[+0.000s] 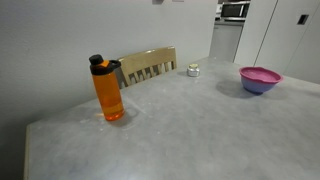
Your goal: Uncover the bowl and put the lid on the table
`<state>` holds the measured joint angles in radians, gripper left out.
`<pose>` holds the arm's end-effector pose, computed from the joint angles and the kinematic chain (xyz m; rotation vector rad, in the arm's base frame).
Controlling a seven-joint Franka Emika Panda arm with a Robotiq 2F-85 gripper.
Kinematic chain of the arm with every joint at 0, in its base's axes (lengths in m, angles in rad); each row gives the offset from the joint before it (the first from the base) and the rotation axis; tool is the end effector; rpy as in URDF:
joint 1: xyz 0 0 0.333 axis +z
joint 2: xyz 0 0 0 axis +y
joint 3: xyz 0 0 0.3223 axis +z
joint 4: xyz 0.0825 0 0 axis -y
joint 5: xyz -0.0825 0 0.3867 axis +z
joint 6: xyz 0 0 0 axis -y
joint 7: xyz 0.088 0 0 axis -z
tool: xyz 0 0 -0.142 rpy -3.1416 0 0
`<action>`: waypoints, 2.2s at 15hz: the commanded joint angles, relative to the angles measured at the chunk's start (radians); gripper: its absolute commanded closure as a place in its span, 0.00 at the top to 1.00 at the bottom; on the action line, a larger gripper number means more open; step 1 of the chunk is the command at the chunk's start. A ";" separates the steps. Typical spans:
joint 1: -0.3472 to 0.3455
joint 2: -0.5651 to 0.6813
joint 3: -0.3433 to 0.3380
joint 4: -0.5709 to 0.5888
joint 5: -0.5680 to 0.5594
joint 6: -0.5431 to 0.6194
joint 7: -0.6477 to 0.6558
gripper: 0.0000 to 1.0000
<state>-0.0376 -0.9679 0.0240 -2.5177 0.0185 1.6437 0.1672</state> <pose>0.2672 0.0002 0.5411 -3.1185 0.2983 -0.1467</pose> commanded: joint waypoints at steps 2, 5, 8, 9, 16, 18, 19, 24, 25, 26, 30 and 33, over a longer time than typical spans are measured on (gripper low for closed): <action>-0.016 0.007 -0.002 -0.006 -0.003 0.016 -0.008 1.00; -0.031 0.006 -0.005 -0.020 -0.020 0.060 -0.006 1.00; -0.051 0.010 -0.017 -0.039 -0.045 0.120 -0.012 1.00; -0.060 0.014 -0.026 -0.049 -0.060 0.150 -0.018 1.00; -0.112 0.034 -0.131 -0.144 -0.111 0.382 -0.066 1.00; -0.123 0.043 -0.169 -0.163 -0.123 0.451 -0.110 1.00; -0.131 0.038 -0.180 -0.170 -0.133 0.469 -0.130 1.00; -0.138 0.022 -0.172 -0.158 -0.122 0.437 -0.126 1.00; -0.139 0.022 -0.172 -0.158 -0.122 0.438 -0.126 1.00; -0.129 0.039 -0.179 -0.154 -0.122 0.439 -0.143 1.00; -0.107 0.083 -0.190 -0.143 -0.124 0.453 -0.189 1.00; -0.096 0.126 -0.186 -0.137 -0.129 0.489 -0.214 1.00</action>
<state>-0.1457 -0.9130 -0.1576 -2.6750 -0.1133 2.0860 -0.0048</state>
